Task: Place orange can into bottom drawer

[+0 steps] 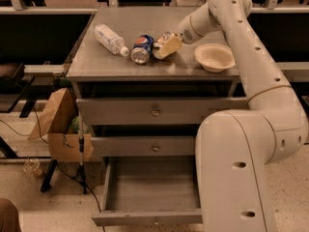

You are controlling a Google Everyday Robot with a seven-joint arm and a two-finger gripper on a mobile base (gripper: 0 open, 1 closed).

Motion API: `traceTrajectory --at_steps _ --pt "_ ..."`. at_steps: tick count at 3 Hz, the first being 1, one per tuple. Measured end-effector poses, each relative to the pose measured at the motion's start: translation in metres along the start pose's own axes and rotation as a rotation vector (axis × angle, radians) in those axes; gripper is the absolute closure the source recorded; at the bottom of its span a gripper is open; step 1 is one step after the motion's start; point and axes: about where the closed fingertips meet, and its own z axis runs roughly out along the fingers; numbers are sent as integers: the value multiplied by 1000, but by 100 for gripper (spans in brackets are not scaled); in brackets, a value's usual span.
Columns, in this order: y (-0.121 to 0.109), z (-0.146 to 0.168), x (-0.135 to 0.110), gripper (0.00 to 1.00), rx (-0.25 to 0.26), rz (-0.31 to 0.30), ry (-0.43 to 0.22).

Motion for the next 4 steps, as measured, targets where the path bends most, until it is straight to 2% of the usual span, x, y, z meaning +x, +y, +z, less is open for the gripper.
traceTrajectory --at_steps 2,3,4 --pt "6 3 7 69 -73 -5 -74" --pt "3 -7 9 92 -74 9 -100" --pt "-6 -38 5 100 -35 14 -112"
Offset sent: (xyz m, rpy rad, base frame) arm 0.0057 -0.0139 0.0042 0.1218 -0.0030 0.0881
